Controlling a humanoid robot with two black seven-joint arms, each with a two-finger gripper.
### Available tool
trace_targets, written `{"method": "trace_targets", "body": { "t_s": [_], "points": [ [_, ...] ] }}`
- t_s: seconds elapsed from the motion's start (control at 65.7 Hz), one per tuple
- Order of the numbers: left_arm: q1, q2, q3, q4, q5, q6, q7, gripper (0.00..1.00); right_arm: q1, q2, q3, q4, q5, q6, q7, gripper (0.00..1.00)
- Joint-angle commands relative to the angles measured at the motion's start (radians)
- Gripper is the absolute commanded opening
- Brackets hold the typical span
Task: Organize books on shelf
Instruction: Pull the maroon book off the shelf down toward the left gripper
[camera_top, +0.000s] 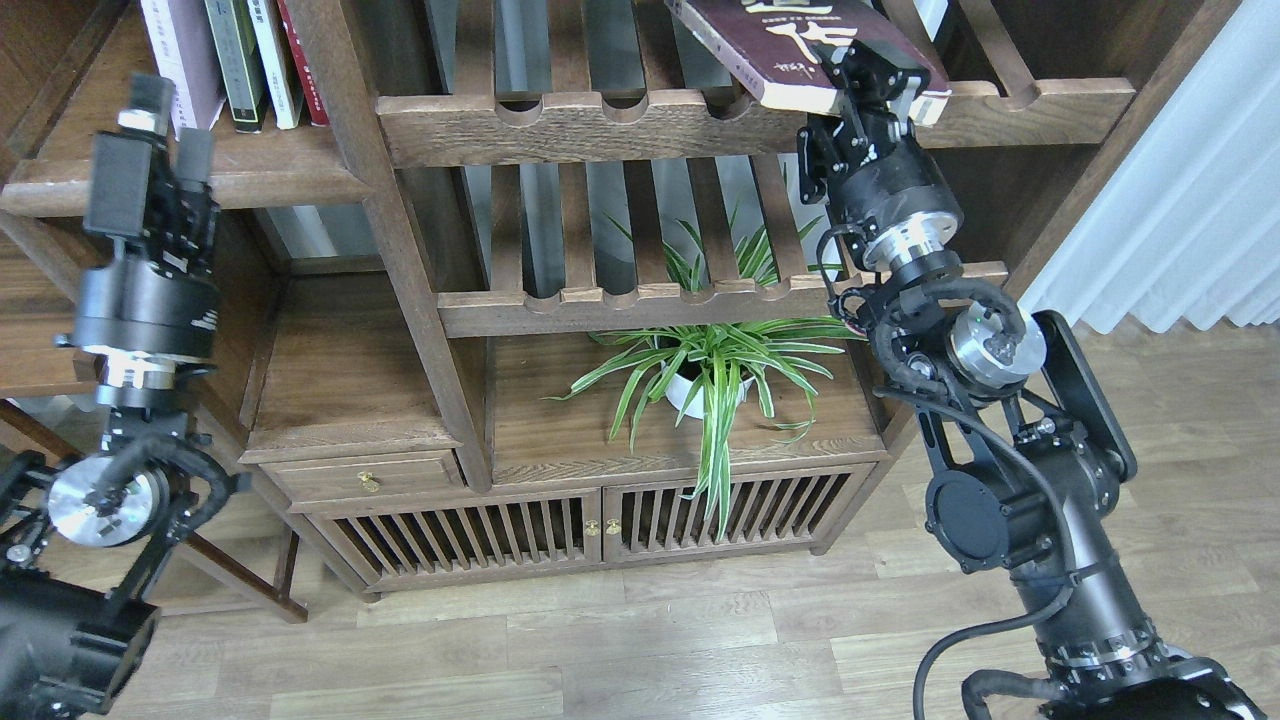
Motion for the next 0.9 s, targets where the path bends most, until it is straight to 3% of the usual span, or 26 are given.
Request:
{"method": "trace_targets", "body": {
  "t_s": [0.0,0.213,0.289,0.304,0.472,0.639,0.882],
  "points": [
    [0.003,-0.025,0.062,0.002,-0.007,0.0,0.0,0.86,-0.006,0.0,-0.01,0.004,0.002,0.117,-0.028,0.05],
    [-0.016,-0.056,0.198,0.002,-0.065,0.0,0.0,0.84,-0.095,0.0,-0.017,0.042,0.006,0.336,-0.101,0.05],
    [-0.032,-0.059,0.244,0.002,-0.116,0.0,0.001,0.83,-0.156,0.0,-0.034,0.075,0.008,0.405,-0.136,0.05],
    [-0.043,-0.056,0.268,0.002,-0.16,0.0,0.003,0.82,-0.199,0.0,-0.052,0.09,0.008,0.466,-0.161,0.05],
    [-0.08,-0.047,0.304,0.002,-0.297,0.0,0.02,0.75,-0.287,-0.009,-0.111,0.102,0.008,0.678,-0.179,0.04],
    [-0.08,-0.016,0.321,0.0,-0.393,0.0,0.136,0.75,-0.354,-0.078,-0.206,0.102,0.008,0.678,-0.176,0.04],
    [-0.103,-0.002,0.402,0.0,-0.41,0.0,0.161,0.75,-0.429,-0.089,-0.227,0.101,0.006,0.678,-0.176,0.04]
  ]
}}
